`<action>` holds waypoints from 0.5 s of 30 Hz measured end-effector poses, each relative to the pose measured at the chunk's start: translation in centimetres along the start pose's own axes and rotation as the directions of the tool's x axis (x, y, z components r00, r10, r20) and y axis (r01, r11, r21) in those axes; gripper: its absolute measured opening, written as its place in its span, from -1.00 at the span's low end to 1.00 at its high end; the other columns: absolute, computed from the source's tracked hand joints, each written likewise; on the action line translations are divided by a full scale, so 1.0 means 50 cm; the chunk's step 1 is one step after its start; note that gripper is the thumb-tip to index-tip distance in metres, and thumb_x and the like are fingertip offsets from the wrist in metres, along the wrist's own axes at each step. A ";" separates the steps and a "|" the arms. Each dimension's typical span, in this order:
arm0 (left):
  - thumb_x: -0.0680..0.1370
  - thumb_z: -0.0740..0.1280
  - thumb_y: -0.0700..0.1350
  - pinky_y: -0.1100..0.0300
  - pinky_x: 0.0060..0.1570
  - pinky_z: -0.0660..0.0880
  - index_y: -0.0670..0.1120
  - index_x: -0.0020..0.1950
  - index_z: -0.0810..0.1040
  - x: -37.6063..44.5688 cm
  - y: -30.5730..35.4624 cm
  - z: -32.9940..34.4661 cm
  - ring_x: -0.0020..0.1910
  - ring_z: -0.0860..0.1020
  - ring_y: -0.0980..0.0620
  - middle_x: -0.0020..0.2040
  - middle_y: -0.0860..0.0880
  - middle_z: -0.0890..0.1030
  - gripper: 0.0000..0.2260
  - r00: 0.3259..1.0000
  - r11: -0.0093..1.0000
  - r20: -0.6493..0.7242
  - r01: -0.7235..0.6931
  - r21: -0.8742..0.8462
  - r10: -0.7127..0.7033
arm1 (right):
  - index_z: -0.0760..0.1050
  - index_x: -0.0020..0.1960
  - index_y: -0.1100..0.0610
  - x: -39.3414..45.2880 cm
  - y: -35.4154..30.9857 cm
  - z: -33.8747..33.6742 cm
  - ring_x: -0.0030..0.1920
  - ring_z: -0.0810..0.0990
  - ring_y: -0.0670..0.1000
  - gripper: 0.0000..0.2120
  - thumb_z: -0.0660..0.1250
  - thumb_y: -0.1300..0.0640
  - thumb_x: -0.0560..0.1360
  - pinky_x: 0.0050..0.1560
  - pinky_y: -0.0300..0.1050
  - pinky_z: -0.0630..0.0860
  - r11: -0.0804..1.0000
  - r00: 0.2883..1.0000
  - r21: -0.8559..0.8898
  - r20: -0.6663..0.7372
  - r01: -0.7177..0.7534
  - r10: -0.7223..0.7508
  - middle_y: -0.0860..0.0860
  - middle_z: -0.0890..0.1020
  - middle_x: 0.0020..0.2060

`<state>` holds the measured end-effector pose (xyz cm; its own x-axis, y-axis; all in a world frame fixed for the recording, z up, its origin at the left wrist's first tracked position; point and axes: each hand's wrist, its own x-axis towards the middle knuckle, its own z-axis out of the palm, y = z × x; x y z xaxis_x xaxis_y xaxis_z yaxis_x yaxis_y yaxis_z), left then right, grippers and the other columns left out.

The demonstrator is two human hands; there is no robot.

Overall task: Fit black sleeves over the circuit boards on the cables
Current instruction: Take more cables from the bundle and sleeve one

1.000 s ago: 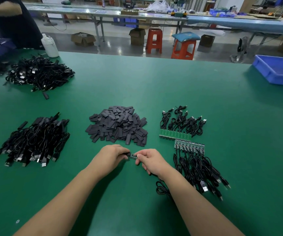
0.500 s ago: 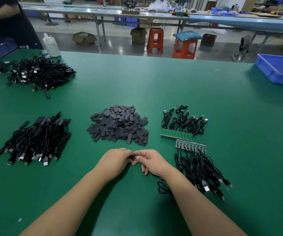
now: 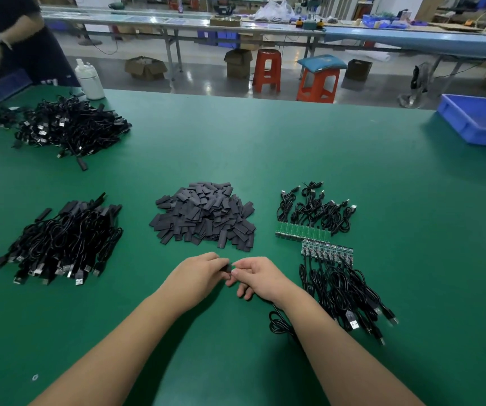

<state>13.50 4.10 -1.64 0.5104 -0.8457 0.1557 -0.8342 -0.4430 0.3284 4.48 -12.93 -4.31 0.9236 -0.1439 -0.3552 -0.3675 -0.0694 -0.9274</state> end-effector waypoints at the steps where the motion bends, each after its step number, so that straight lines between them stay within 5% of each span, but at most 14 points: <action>1: 0.61 0.29 -0.03 0.05 0.02 0.52 -0.04 0.24 0.59 0.000 0.001 -0.001 0.00 0.60 -0.06 0.07 0.00 0.61 -0.76 1.000 1.000 0.000 0.009 -0.026 -0.009 | 0.47 0.30 0.32 0.001 0.000 0.001 -0.38 0.60 -0.07 -0.71 0.28 0.21 0.63 -0.40 -0.24 0.52 1.000 1.000 -0.005 0.001 0.000 0.000 0.06 0.71 -0.10; 7: 0.60 0.33 -0.06 0.11 -0.05 0.53 -0.04 0.15 0.65 -0.008 -0.005 -0.009 -0.02 0.62 -0.05 0.05 0.03 0.67 -0.82 0.998 0.998 -0.060 0.032 -0.045 -0.035 | 0.56 0.11 0.11 -0.002 -0.003 -0.002 -0.34 0.63 -0.03 -0.87 0.25 0.14 0.64 -0.37 -0.21 0.55 0.999 1.000 0.044 0.025 -0.001 0.000 0.04 0.74 -0.10; 15: 0.57 0.36 -0.20 0.16 -0.08 0.54 -0.08 0.13 0.66 -0.017 -0.002 -0.009 -0.08 0.63 0.01 0.01 0.04 0.67 -0.83 0.995 0.996 -0.093 0.013 -0.093 -0.022 | 0.56 0.14 0.16 -0.009 -0.010 0.002 -0.38 0.61 -0.04 -0.85 0.25 0.15 0.65 -0.39 -0.23 0.54 0.999 1.000 0.055 0.012 -0.001 0.001 0.04 0.73 -0.16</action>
<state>13.24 4.98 -1.37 0.5457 -0.8045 0.2345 -0.8045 -0.4247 0.4153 4.28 -12.74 -3.68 0.9246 -0.1323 -0.3571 -0.3621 -0.0152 -0.9320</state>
